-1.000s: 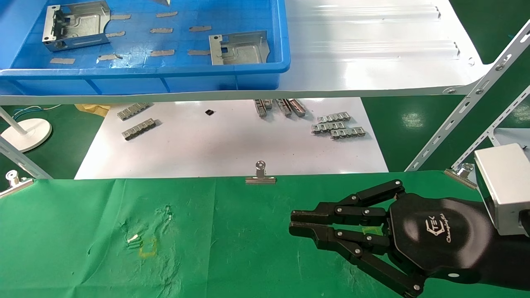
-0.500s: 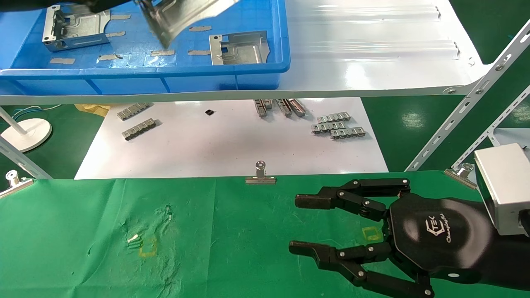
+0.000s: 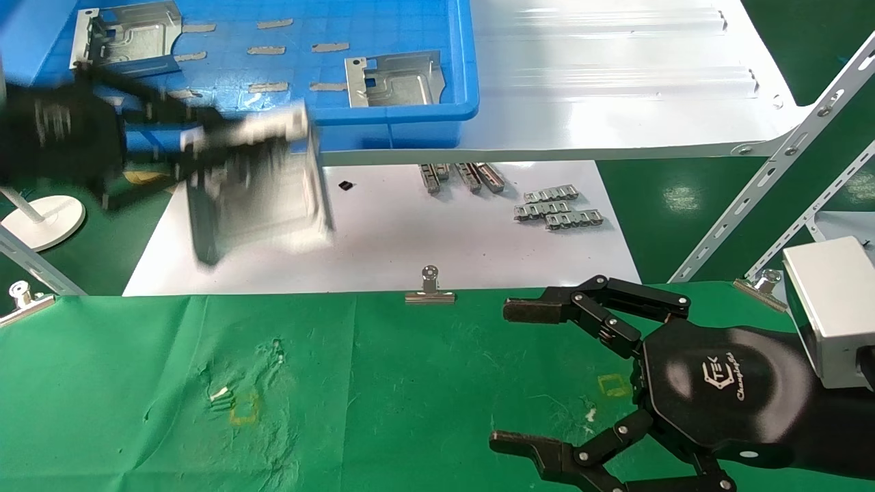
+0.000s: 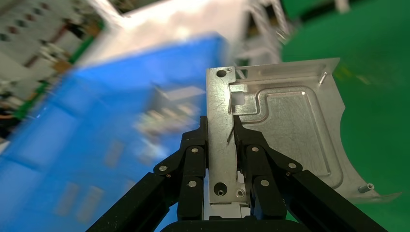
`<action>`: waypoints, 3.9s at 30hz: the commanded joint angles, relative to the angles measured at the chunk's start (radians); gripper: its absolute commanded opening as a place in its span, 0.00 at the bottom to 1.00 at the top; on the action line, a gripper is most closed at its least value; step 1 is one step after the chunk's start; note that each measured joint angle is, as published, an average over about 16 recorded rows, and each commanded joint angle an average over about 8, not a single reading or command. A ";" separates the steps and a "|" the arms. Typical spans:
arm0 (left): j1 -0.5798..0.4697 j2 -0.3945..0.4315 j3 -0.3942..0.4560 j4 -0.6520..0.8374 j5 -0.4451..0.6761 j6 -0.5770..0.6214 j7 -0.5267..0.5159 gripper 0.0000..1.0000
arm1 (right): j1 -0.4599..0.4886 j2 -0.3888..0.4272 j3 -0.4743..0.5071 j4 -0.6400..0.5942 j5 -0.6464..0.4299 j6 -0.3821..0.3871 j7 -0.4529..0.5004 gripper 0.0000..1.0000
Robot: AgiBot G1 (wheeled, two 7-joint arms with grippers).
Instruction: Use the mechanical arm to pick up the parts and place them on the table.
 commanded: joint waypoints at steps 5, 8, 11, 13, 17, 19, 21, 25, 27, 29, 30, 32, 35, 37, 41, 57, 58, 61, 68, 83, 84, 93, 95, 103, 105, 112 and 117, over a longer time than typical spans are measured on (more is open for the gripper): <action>0.098 -0.090 0.156 -0.087 -0.018 -0.010 0.092 0.00 | 0.000 0.000 0.000 0.000 0.000 0.000 0.000 1.00; 0.113 -0.085 0.219 -0.033 0.026 -0.019 0.148 0.00 | 0.000 0.000 -0.001 0.000 0.000 0.000 0.000 1.00; 0.126 -0.063 0.260 0.041 0.060 -0.026 0.206 0.00 | 0.000 0.000 -0.001 0.000 0.001 0.000 0.000 1.00; 0.135 -0.048 0.277 0.085 0.069 -0.027 0.241 0.00 | 0.000 0.000 -0.001 0.000 0.001 0.000 0.000 1.00; 0.153 -0.022 0.294 0.150 0.062 -0.024 0.303 0.00 | 0.000 0.000 -0.001 0.000 0.001 0.000 -0.001 1.00; 0.162 -0.014 0.300 0.169 0.051 -0.022 0.330 0.00 | 0.000 0.001 -0.001 0.000 0.001 0.001 -0.001 1.00; 0.170 -0.006 0.305 0.184 0.041 -0.022 0.355 0.00 | 0.000 0.001 -0.001 0.000 0.001 0.001 -0.001 1.00; 0.185 0.012 0.316 0.214 0.025 -0.026 0.397 0.07 | 0.000 0.001 -0.002 0.000 0.001 0.001 -0.001 1.00; 0.190 0.024 0.320 0.235 0.019 -0.032 0.412 0.19 | 0.000 0.001 -0.002 0.000 0.001 0.001 -0.001 1.00; 0.193 0.038 0.323 0.259 0.016 -0.039 0.425 0.37 | 0.000 0.001 -0.002 0.000 0.001 0.001 -0.001 1.00; 0.194 0.045 0.324 0.272 0.015 -0.042 0.430 0.50 | 0.000 0.001 -0.002 0.000 0.001 0.001 -0.001 1.00; 0.192 0.057 0.325 0.297 0.014 -0.048 0.441 0.73 | 0.000 0.001 -0.002 0.000 0.001 0.001 -0.001 1.00; 0.187 0.072 0.328 0.330 0.017 -0.054 0.459 0.93 | 0.000 0.001 -0.002 0.000 0.002 0.001 -0.001 1.00; 0.184 0.080 0.330 0.349 0.020 -0.059 0.473 1.00 | 0.001 0.001 -0.002 0.000 0.002 0.001 -0.001 1.00; 0.179 0.095 0.330 0.380 0.020 -0.061 0.501 1.00 | 0.001 0.001 -0.003 0.000 0.002 0.001 -0.001 1.00; 0.199 0.072 0.269 0.356 -0.150 -0.002 0.311 1.00 | 0.001 0.001 -0.004 0.000 0.002 0.002 -0.002 1.00; 0.211 0.068 0.267 0.348 -0.168 -0.001 0.270 1.00 | 0.001 0.001 -0.004 0.000 0.002 0.002 -0.002 1.00; 0.239 0.059 0.261 0.335 -0.209 0.000 0.182 1.00 | 0.001 0.002 -0.004 0.000 0.003 0.002 -0.002 1.00; 0.252 0.056 0.259 0.329 -0.225 0.000 0.168 1.00 | 0.001 0.002 -0.004 0.000 0.003 0.002 -0.002 1.00; 0.291 0.042 0.200 0.232 -0.221 -0.011 0.127 1.00 | 0.001 0.002 -0.005 -0.001 0.003 0.002 -0.002 1.00; 0.301 0.039 0.189 0.214 -0.223 -0.013 0.114 1.00 | 0.001 0.002 -0.005 -0.001 0.003 0.002 -0.002 1.00; 0.385 0.012 0.091 0.051 -0.246 -0.029 0.001 1.00 | 0.001 0.002 -0.005 -0.001 0.003 0.002 -0.003 1.00; 0.404 0.006 0.069 0.015 -0.251 -0.033 -0.024 1.00 | 0.001 0.002 -0.005 -0.001 0.004 0.002 -0.003 1.00; 0.480 -0.018 -0.018 -0.130 -0.271 -0.047 -0.126 1.00 | 0.001 0.002 -0.006 -0.001 0.004 0.002 -0.003 1.00; 0.498 -0.024 -0.040 -0.166 -0.276 -0.051 -0.151 1.00 | 0.001 0.002 -0.006 -0.001 0.004 0.002 -0.003 1.00; 0.564 -0.045 -0.116 -0.293 -0.293 -0.064 -0.239 1.00 | 0.001 0.002 -0.006 -0.001 0.004 0.002 -0.003 1.00; 0.611 -0.060 -0.171 -0.383 -0.306 -0.073 -0.303 1.00 | 0.002 0.002 -0.007 -0.001 0.004 0.002 -0.003 1.00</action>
